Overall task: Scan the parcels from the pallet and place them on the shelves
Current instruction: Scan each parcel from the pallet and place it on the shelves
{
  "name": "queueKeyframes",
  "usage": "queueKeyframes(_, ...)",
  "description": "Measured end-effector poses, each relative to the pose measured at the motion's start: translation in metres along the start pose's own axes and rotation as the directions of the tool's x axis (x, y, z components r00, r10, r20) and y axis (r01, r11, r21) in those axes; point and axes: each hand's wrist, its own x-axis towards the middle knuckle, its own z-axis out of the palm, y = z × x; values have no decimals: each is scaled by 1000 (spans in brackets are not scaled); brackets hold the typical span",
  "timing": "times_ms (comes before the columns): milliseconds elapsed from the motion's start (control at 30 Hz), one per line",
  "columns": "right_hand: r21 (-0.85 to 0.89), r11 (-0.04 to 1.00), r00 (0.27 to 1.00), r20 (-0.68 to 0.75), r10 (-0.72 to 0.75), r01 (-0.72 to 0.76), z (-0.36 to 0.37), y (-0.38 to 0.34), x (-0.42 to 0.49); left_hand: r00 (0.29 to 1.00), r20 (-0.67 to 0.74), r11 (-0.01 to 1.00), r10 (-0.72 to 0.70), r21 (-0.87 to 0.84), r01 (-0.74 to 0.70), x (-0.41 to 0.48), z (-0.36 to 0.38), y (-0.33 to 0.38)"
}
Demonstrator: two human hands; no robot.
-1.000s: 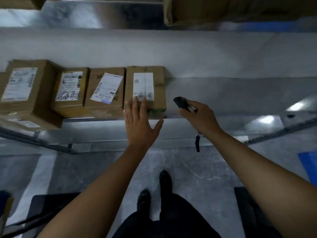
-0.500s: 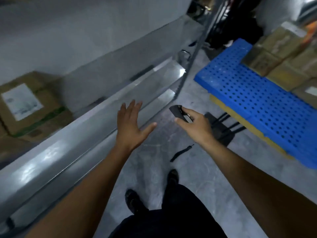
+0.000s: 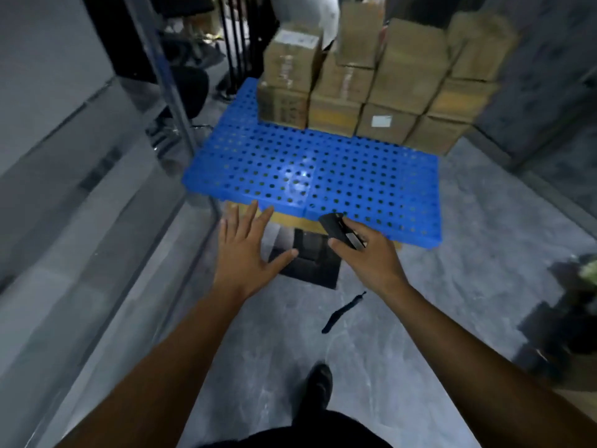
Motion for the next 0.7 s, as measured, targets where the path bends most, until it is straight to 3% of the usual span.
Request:
queueKeyframes(300, 75, 995, 972, -221, 77, -62, -157, 48, 71, 975, 83, 966, 205, -174, -189, 130, 78, 122)
queueKeyframes(500, 129, 990, 939, -331, 91, -51, -201, 51, 138, 965, 117, 934, 236, -301, -192, 242, 93, 159)
queueKeyframes(700, 18, 997, 882, -465, 70, -70, -250, 46, 217, 935, 123, 850, 333, -468, -241, 358, 111, 203)
